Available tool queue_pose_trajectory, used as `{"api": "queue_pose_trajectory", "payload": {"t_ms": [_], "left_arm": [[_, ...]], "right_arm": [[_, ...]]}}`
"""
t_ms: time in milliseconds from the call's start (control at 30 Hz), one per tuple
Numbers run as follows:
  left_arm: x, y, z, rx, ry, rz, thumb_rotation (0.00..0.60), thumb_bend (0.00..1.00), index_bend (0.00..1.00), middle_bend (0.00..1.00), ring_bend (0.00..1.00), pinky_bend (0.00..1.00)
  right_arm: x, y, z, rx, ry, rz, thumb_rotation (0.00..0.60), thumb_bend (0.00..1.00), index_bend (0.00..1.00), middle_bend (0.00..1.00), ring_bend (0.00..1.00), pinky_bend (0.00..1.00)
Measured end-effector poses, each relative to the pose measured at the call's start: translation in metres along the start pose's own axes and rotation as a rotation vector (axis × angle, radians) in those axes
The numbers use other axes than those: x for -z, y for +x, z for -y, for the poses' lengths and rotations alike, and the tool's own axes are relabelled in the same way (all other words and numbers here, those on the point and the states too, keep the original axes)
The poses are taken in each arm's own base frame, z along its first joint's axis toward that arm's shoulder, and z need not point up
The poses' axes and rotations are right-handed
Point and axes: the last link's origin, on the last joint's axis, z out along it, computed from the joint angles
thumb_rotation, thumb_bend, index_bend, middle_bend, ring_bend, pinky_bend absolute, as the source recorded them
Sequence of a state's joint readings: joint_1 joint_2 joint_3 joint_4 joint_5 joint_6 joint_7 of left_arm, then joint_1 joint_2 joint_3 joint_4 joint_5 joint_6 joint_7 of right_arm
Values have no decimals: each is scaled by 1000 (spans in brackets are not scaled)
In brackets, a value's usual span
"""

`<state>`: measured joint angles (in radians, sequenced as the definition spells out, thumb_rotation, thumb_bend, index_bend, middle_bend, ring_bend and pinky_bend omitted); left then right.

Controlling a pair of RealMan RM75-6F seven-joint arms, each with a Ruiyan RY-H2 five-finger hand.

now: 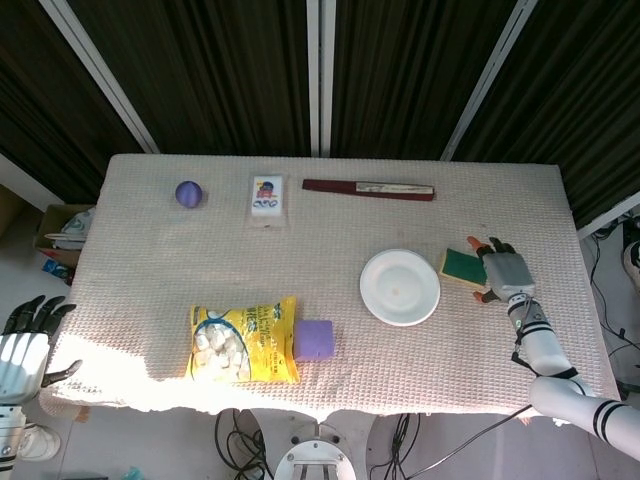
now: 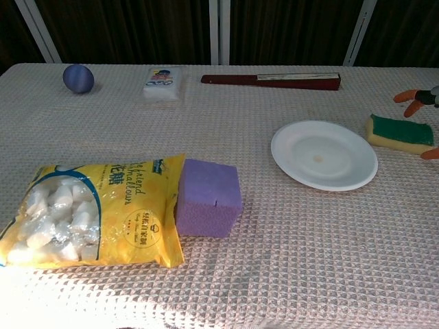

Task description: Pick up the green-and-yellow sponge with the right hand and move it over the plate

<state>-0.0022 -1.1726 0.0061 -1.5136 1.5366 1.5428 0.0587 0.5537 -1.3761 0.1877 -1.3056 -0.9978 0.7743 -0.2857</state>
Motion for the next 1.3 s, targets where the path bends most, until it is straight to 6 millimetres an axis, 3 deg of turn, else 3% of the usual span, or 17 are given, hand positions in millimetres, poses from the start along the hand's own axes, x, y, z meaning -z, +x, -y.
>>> {"api": "queue_pose_trajectory", "payload": {"t_ms": [400,867,1300], "left_arm": [[4,-1,1,4,5,8,600,17,219,146,83,131],[9,-1,3,2,6,12,600,17,219,146,82,131],[8,-3,4,3,12,24,600,17,219,146,83,131]], "right_arm": [[-12,-4,10,-9,2,-8,600,148,149,208,15,135],[-11,-3,0,49,-27,-11,600,194,240,246,29,135],[-14,-3,3,53,-26,-15,600,206,253,258,30,137]]}}
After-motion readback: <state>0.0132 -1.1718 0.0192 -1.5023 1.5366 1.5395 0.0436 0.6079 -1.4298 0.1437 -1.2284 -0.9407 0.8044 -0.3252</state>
